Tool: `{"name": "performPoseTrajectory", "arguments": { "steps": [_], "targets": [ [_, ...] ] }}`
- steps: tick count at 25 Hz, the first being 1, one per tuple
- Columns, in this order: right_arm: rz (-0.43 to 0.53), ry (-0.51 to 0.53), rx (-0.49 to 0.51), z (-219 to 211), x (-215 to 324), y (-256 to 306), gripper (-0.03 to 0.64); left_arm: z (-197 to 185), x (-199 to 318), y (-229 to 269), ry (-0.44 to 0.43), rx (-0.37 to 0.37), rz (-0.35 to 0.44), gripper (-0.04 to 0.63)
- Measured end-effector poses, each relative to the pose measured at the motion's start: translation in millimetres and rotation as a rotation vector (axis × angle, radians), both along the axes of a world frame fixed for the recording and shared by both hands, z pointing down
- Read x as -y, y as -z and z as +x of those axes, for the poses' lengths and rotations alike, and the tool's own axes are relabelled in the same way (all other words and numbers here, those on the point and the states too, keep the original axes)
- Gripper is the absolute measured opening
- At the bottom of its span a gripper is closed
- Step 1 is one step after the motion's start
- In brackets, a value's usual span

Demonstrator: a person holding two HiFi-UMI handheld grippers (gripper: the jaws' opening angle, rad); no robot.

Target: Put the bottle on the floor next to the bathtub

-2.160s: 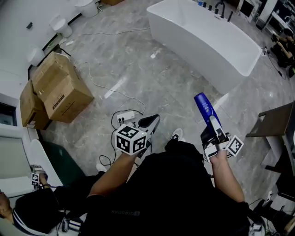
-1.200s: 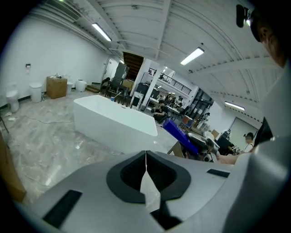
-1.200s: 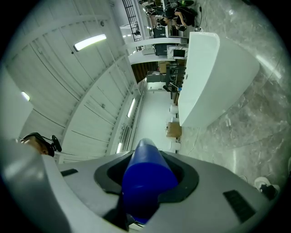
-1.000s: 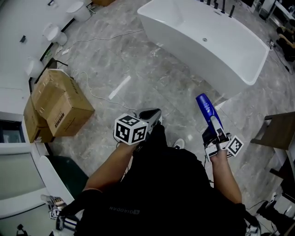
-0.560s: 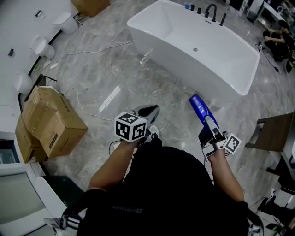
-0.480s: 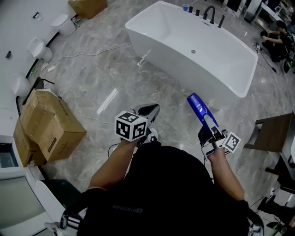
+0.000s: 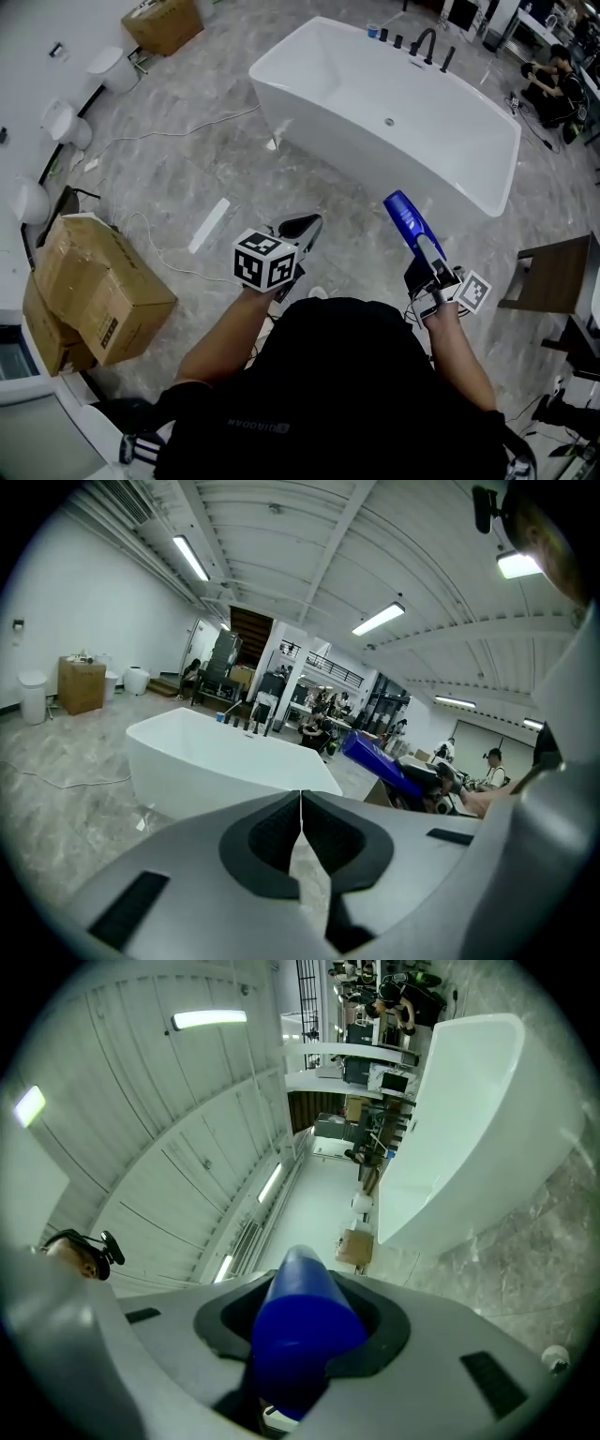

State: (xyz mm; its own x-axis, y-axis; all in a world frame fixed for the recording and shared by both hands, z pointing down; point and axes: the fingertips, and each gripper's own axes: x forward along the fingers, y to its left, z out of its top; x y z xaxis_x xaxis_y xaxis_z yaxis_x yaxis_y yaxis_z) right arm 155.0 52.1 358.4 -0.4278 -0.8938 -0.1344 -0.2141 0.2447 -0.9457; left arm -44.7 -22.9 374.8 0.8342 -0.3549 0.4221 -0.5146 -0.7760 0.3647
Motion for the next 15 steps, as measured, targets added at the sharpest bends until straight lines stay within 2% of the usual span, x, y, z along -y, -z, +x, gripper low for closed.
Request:
{"name": "performPoseTrajectory", "arguments": {
  "steps": [8,15],
  "targets": [
    [-0.030,-0.050,0.000,-10,29,-7,0.170,-6,36,-7,-0.048,0.000,-0.013,0.018],
    [-0.081,-0.059,0.020,1,69,-29,0.170,2,72,-26,-0.046,0.020,-0.050,0.018]
  ]
}}
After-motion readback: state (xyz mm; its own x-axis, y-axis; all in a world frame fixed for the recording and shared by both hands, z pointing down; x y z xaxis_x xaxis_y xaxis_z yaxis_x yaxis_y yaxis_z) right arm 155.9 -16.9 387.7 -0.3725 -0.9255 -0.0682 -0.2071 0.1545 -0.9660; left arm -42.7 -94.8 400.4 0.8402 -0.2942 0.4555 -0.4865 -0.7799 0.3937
